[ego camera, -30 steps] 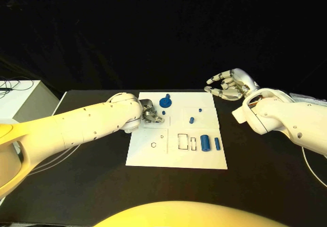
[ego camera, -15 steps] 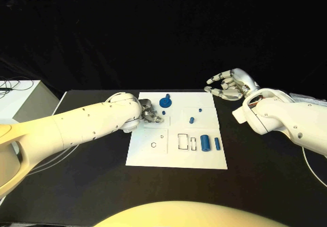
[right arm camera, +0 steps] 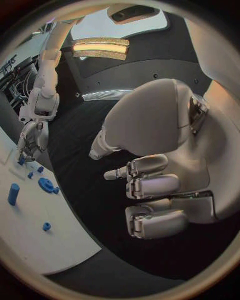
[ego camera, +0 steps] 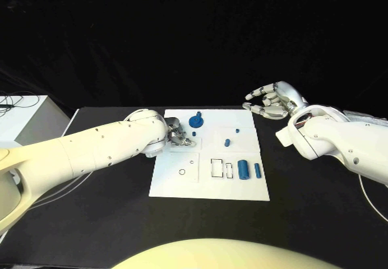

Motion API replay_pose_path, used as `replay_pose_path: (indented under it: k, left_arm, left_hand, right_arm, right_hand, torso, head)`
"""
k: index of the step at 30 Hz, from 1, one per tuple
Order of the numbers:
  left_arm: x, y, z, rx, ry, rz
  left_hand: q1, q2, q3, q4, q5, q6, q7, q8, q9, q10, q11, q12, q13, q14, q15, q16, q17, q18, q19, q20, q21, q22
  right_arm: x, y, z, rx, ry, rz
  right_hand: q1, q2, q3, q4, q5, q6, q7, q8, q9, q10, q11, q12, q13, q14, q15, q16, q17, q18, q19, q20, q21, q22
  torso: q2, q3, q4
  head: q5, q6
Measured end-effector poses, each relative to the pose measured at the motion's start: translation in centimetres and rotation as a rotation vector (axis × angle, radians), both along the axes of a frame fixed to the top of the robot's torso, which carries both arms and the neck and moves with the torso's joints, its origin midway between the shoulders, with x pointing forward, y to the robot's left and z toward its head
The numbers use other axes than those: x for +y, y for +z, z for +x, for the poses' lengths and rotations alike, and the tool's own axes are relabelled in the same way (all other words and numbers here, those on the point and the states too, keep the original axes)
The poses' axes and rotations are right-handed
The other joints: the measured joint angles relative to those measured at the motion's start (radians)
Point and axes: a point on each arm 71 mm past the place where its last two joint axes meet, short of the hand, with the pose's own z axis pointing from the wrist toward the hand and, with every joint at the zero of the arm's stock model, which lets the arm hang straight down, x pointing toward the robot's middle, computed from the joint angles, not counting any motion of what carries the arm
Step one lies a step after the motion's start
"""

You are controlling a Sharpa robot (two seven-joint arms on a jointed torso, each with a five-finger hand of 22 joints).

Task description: Assemble the parts on the task board

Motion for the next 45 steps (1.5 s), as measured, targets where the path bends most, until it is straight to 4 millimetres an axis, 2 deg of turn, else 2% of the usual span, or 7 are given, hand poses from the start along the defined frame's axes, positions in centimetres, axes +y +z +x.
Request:
replay_pose_path:
  k: [4, 7, 17, 29, 35, 38, 45]
  left_arm:
    - [-0.2, 0.1, -0.1, 0.006, -0.001, -0.015]
    - [-0.3, 0.2, -0.2, 0.010, 0.000, -0.026]
    - [0.1, 1.7, 0.3, -0.011, 0.028, -0.078]
    - [2.0, 4.6, 1.2, -0.059, 0.053, -0.097]
    - [2.0, 5.3, 1.6, -0.071, 0.060, -0.113]
    - [2.1, 5.6, 1.9, -0.075, 0.075, -0.131]
    - [3.6, 6.2, 3.4, -0.078, 0.155, -0.188]
  left_hand:
    - [0.017, 0.036, -0.081, 0.000, -0.071, 0.000, 0.000, 0.000, 0.002, -0.004, -0.004, 0.000, -0.006, 0.000, 0.000, 0.000, 0.000, 0.000, 0.000, 0.000, 0.000, 0.000]
    - [0.026, 0.045, -0.116, 0.001, -0.092, 0.000, 0.000, 0.000, 0.002, -0.004, -0.004, 0.004, -0.008, 0.000, 0.000, 0.000, 0.000, 0.000, 0.004, 0.004, 0.000, 0.000]
    - [0.053, 0.080, -0.141, -0.003, -0.095, 0.000, 0.000, 0.000, 0.003, -0.006, -0.001, 0.004, -0.013, 0.000, 0.000, 0.000, 0.000, 0.000, 0.004, 0.004, -0.004, -0.003]
    - [0.050, 0.084, -0.147, 0.004, -0.095, 0.000, 0.000, 0.000, 0.003, -0.011, -0.004, 0.004, -0.021, 0.000, 0.000, 0.000, 0.000, 0.000, 0.000, 0.000, -0.009, -0.018]
    - [0.068, 0.116, -0.150, 0.002, -0.095, -0.006, 0.006, -0.008, 0.001, -0.026, 0.001, -0.004, -0.042, 0.000, 0.000, -0.007, 0.000, 0.000, -0.010, 0.003, -0.017, -0.029]
    - [0.105, 0.144, -0.150, 0.002, -0.095, -0.033, 0.018, -0.039, -0.014, -0.062, 0.012, -0.030, -0.082, -0.001, 0.001, -0.028, 0.000, 0.000, -0.042, 0.009, -0.040, -0.066]
    - [0.203, 0.171, -0.093, 0.000, -0.095, -0.079, 0.053, -0.128, -0.082, -0.107, 0.039, -0.051, -0.124, 0.000, 0.026, -0.053, 0.000, 0.000, -0.077, 0.023, -0.067, -0.112]
  right_arm:
    - [0.0, 0.0, 0.0, 0.001, 0.000, 0.000]
    - [0.0, -0.1, 0.0, 0.001, 0.000, 0.000]
    - [0.0, -0.2, 0.0, 0.003, -0.001, 0.000]
    - [-0.2, -0.2, 0.0, 0.004, -0.005, 0.000]
    - [-0.3, -0.2, 0.0, 0.005, -0.006, 0.000]
    - [-0.3, -0.2, 0.0, 0.005, -0.006, 0.001]
    - [-0.2, -0.2, 0.0, 0.006, -0.006, 0.001]
  right_hand:
    - [0.000, 0.000, -0.005, -0.001, 0.000, 0.000, 0.000, 0.000, 0.001, 0.000, 0.000, 0.000, 0.000, 0.000, 0.000, 0.000, 0.000, 0.000, 0.000, 0.000, 0.000, 0.000]
    - [0.000, 0.000, -0.006, 0.000, 0.000, 0.000, 0.000, 0.000, 0.001, 0.000, 0.000, 0.000, 0.000, 0.000, 0.000, 0.000, 0.000, 0.000, 0.000, 0.000, 0.000, 0.000]
    - [0.000, 0.000, -0.006, 0.000, 0.000, 0.000, 0.000, 0.000, 0.001, 0.000, 0.000, 0.000, 0.000, 0.000, 0.000, 0.000, 0.000, 0.000, 0.000, 0.000, 0.000, 0.001]
    - [-0.028, 0.004, -0.021, 0.001, 0.006, -0.003, 0.003, 0.004, 0.004, 0.000, 0.000, 0.000, 0.000, 0.000, 0.000, 0.000, 0.000, 0.000, 0.000, 0.000, -0.004, 0.001]
    - [-0.028, 0.004, -0.024, -0.001, 0.010, -0.003, 0.003, 0.004, 0.004, 0.000, 0.000, 0.000, 0.000, 0.000, 0.000, 0.000, 0.000, 0.000, 0.000, 0.000, -0.004, 0.001]
    - [-0.028, 0.004, -0.024, -0.001, 0.012, -0.003, 0.003, 0.008, 0.005, 0.000, 0.000, 0.000, 0.000, 0.000, 0.000, 0.000, 0.000, 0.000, 0.000, 0.000, -0.004, 0.001]
    - [-0.028, 0.004, -0.024, -0.001, 0.014, -0.003, 0.003, 0.008, 0.005, 0.000, 0.000, 0.000, 0.000, 0.000, 0.000, 0.000, 0.000, 0.000, 0.000, 0.000, -0.004, 0.000]
  torso:
    - [0.000, -0.0001, 0.0003]
    - [-0.001, -0.0002, 0.0003]
    - [-0.001, -0.0004, 0.0003]
    - [-0.001, 0.0011, 0.0003]
    - [0.001, 0.0002, -0.0018]
    - [0.002, 0.0000, -0.0022]
    - [0.003, 0.0004, -0.0020]
  head:
    - [0.000, 0.002]
    - [0.001, 0.003]
    - [0.002, 0.011]
    - [0.003, 0.018]
    - [0.006, 0.024]
    - [0.007, 0.028]
    - [0.008, 0.035]
